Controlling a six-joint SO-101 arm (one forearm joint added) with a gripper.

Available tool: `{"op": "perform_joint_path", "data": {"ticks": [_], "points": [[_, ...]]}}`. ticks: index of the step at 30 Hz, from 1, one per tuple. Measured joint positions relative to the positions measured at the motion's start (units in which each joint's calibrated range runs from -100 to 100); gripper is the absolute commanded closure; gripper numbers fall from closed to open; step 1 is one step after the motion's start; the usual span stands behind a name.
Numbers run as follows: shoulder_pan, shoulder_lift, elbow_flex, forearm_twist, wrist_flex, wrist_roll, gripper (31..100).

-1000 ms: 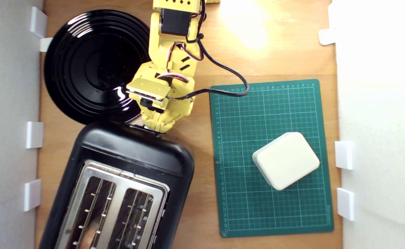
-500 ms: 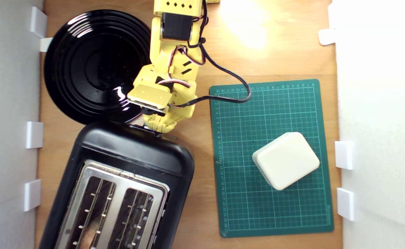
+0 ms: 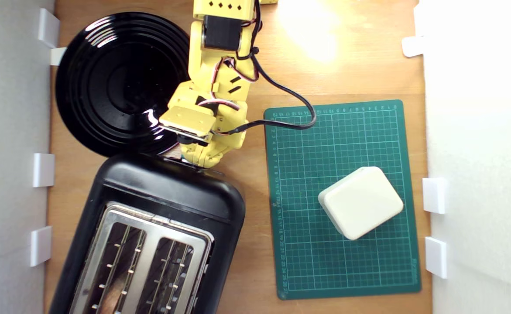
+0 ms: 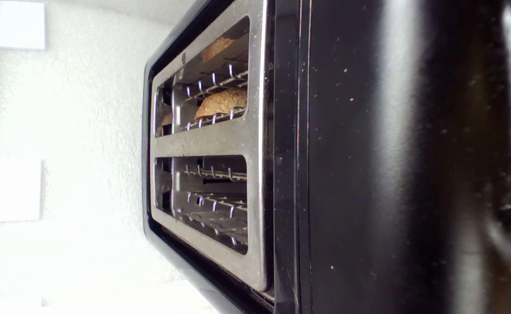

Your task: Start toaster

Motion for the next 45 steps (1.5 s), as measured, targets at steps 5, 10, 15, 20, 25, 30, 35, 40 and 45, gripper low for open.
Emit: {"op": "perform_joint_path", "data": {"ticks": [5,10,15,20,25,30,35,40,45], "points": [[0.18,0.0,-1.11,-0.19,1.28,0.0,98.9],[0.18,0.0,-4.91,-0.48,6.04,-0.05,98.9],[0.45,-3.08,-5.28,-0.67,7.23,-0.05,98.9],[0.63,-5.0,-5.1,-1.35,8.0,-0.05,98.9],[0.63,-8.25,-7.04,-4.33,11.57,-0.05,98.9],[0.81,-12.26,-14.18,-7.22,20.43,-0.86,98.9],[-0.09,-17.84,-17.05,-8.47,25.28,-2.53,98.9],[-1.17,-24.26,-17.15,-8.76,25.87,-7.49,98.9],[-4.52,-33.85,-11.86,-9.34,25.87,-13.41,98.9]]}}
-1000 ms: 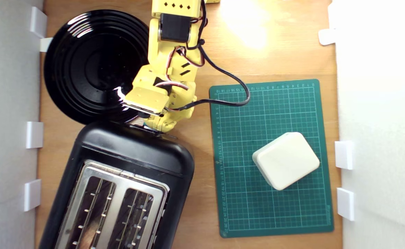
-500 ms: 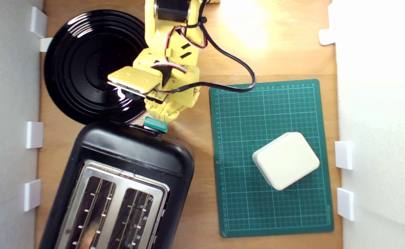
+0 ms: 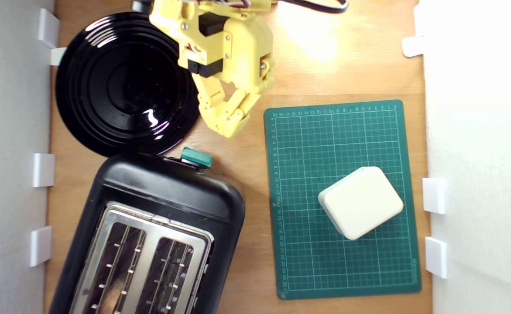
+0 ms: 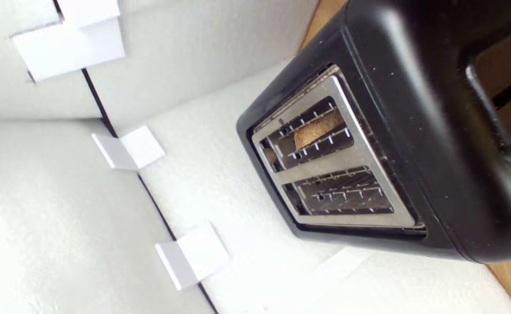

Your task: Start toaster

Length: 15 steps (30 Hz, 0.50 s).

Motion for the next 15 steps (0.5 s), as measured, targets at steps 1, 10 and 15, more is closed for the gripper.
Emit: {"op": "perform_joint_path", "data": {"ticks": [1,10,15], "points": [[-0.81,-2.17,2.32,0.48,0.0,-0.97,98.9],[-3.89,-24.76,27.62,-5.2,0.0,-6.3,98.9],[-4.25,-35.68,40.59,-5.78,-0.77,-6.41,98.9]]}}
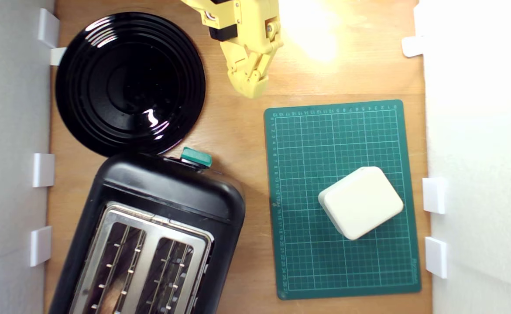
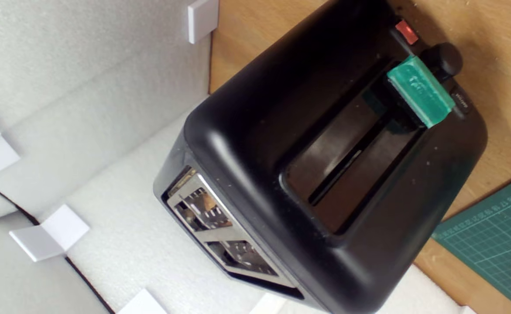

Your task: Start toaster

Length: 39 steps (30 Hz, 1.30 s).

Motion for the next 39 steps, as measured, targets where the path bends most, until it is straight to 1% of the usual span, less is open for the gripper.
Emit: {"op": "perform_joint_path", "data": {"ticks": [8,12,16,20,24,32,35,39], "points": [[0.18,-13.84,19.18,0.0,-2.04,0.0,98.9],[0.0,-18.84,25.67,0.0,-2.13,0.0,98.9],[0.0,-20.84,30.95,0.0,-2.47,1.29,98.9],[0.0,-20.93,33.73,0.0,-4.85,2.21,98.9],[0.18,-21.09,34.94,2.7,-7.91,2.48,98.9],[0.0,-21.01,35.03,3.76,-8.34,2.48,98.8],[0.09,-21.01,35.03,5.2,-8.34,2.48,98.8],[-0.09,-21.01,35.03,5.68,-8.34,2.48,98.3]]}}
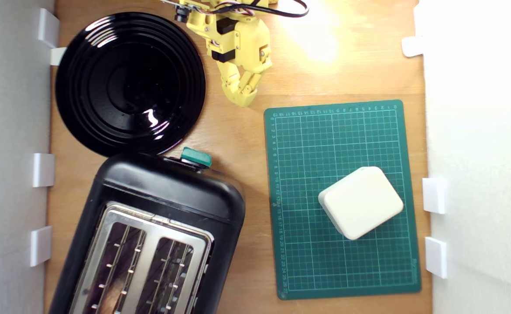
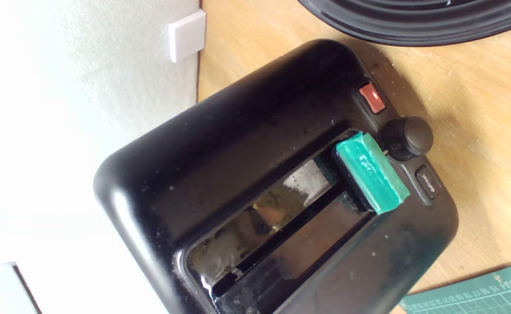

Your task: Start toaster

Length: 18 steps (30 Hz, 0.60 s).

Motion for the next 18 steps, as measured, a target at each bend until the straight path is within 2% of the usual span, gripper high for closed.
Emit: {"op": "perform_joint_path", "data": {"ticks": [8,18], "points": [[-0.54,0.0,0.0,0.0,0.0,-2.26,98.7],[-1.27,0.0,0.0,0.0,0.0,-2.37,98.8]]}}
